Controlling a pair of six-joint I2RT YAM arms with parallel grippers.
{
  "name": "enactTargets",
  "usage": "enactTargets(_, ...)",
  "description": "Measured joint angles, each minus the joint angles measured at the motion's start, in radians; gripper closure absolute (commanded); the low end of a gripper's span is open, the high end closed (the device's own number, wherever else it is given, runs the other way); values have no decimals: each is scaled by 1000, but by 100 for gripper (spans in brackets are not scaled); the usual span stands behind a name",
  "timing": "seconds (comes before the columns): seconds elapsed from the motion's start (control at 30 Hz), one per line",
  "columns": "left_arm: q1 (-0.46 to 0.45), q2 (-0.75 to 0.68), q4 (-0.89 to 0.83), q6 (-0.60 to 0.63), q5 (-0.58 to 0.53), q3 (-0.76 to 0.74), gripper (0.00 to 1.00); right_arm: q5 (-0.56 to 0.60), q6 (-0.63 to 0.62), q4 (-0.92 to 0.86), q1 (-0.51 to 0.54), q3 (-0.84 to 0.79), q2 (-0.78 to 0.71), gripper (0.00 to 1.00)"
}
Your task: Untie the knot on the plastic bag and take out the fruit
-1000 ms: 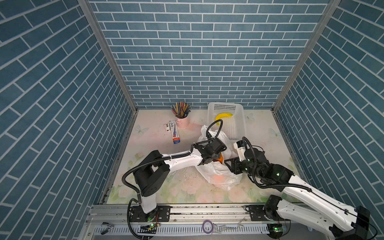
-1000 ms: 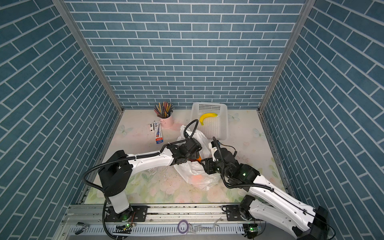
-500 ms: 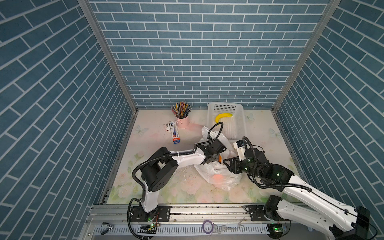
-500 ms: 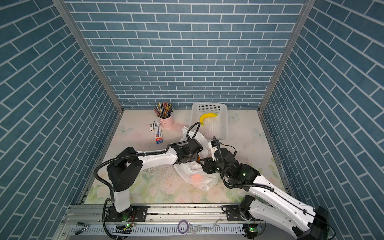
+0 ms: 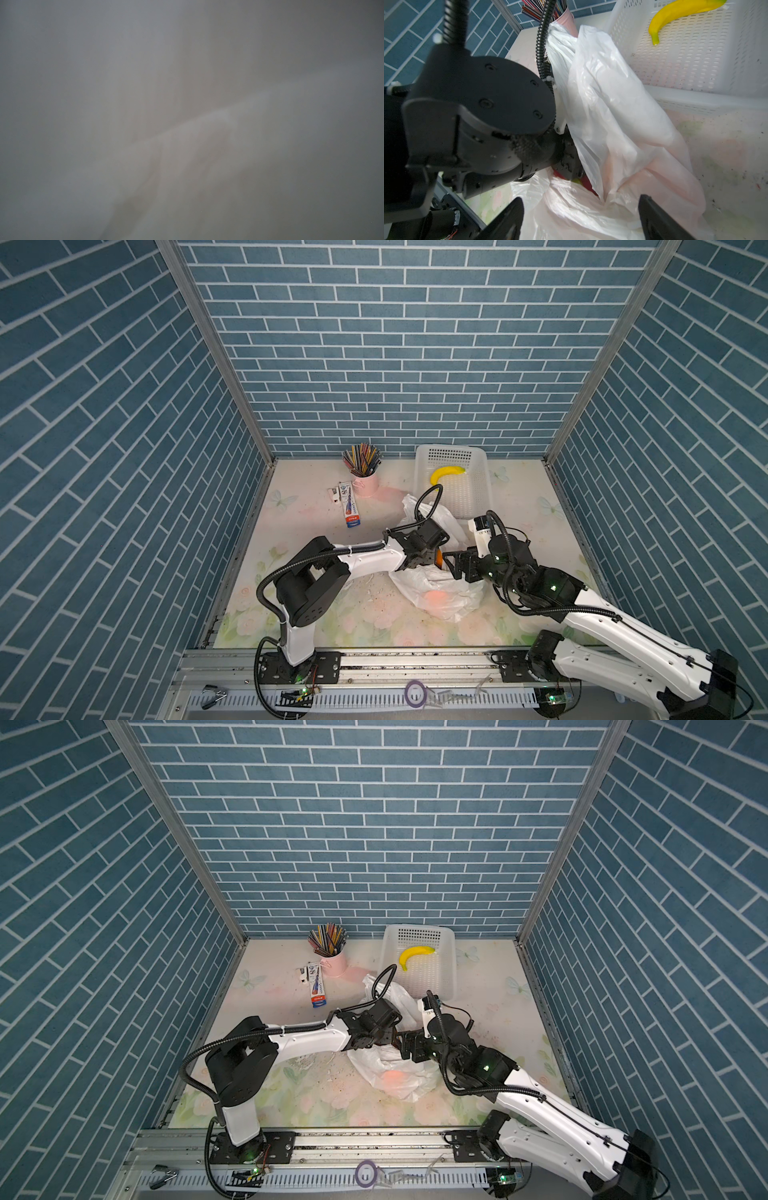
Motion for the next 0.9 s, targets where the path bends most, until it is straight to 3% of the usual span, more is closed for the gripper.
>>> enactTargets(0.43,0,-93,8,17,31,-43,60,10,-97,223,-52,-116,108,19)
enactTargets(0.53,0,-99,15,21,33,-51,61,19,-95,262,-71,-117,141,25)
enactTargets(0.7,0,-121,33,38,47,-74,62,76,-90,291,-86,-116,205,47)
enactTargets(0.9,0,-169,93,87,87,-129,64,143,-84,296,-131,-76,260,51)
